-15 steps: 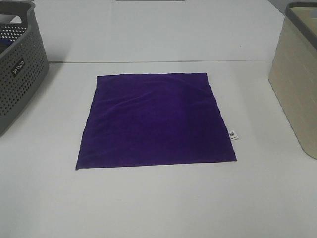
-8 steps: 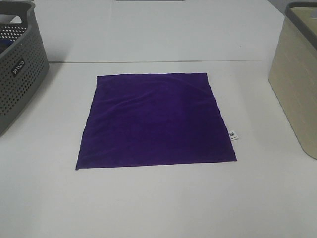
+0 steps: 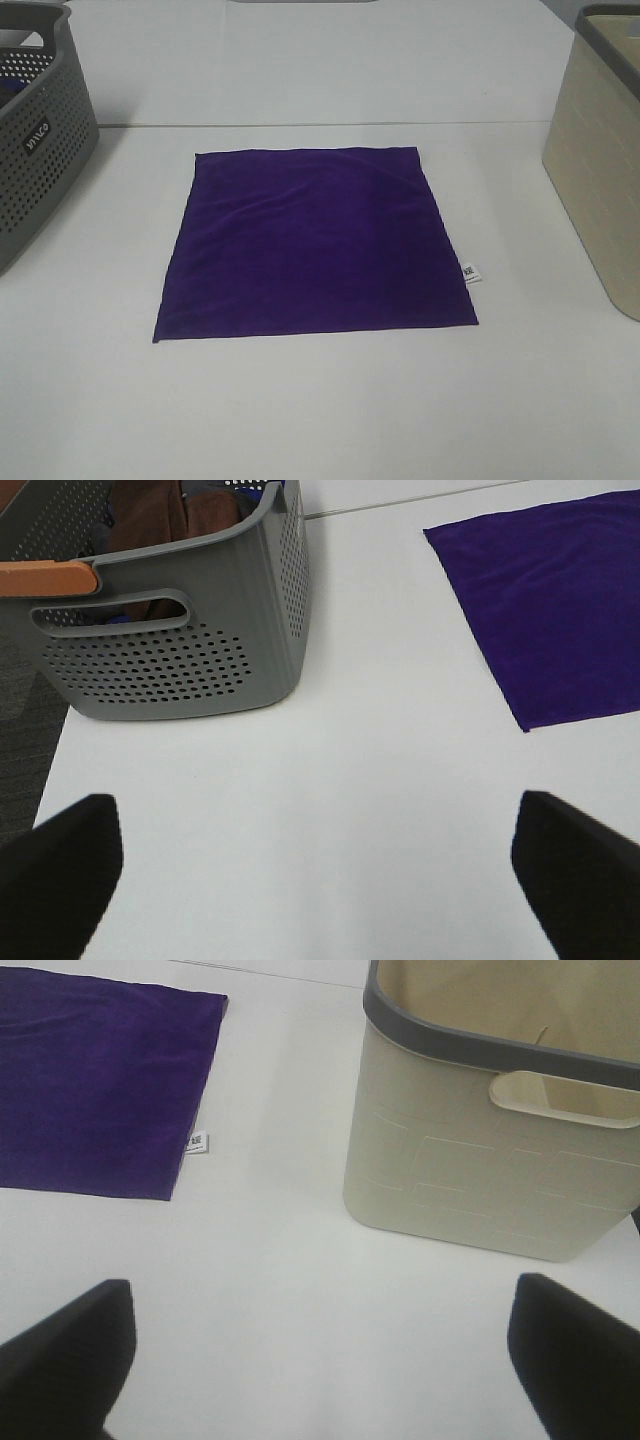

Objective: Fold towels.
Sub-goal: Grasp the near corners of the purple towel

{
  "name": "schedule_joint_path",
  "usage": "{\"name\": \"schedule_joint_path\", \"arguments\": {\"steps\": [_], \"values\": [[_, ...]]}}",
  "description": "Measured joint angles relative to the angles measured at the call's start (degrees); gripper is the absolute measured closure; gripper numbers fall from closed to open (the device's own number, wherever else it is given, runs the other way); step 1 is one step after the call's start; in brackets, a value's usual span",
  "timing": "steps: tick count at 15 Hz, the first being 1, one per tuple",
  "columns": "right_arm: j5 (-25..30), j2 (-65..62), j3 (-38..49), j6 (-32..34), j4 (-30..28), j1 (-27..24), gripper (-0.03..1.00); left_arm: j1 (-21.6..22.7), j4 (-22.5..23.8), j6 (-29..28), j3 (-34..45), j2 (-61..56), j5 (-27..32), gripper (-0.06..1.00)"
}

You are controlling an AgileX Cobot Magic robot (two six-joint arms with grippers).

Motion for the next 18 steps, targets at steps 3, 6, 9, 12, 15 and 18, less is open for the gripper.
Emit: {"name": "schedule_joint_path", "arguments": {"steps": [3, 6, 9, 12, 15, 18], "values": [[0.0, 0.0, 0.0, 0.0, 0.0, 0.0, -0.02, 0.0, 0.1, 0.0, 0.0, 0.0, 0.0, -0.04], [0.0, 0.0, 0.0, 0.0, 0.0, 0.0, -0.02, 0.0, 0.1, 0.0, 0.0, 0.0, 0.0, -0.04], [0.0, 0.0, 0.0, 0.0, 0.0, 0.0, -0.02, 0.0, 0.1, 0.0, 0.0, 0.0, 0.0, -0.04], [0.0, 0.0, 0.0, 0.0, 0.0, 0.0, -0.02, 0.0, 0.1, 0.0, 0.0, 0.0, 0.0, -0.04], [0.0, 0.0, 0.0, 0.0, 0.1, 0.0, -0.02, 0.0, 0.1, 0.0, 0.0, 0.0, 0.0, -0.04], [5.6, 9.7, -4.8, 3.4, 2.6, 0.0, -0.02, 0.0, -0.1, -0.1, -4.4, 6.1, 3.0, -0.04]]}}
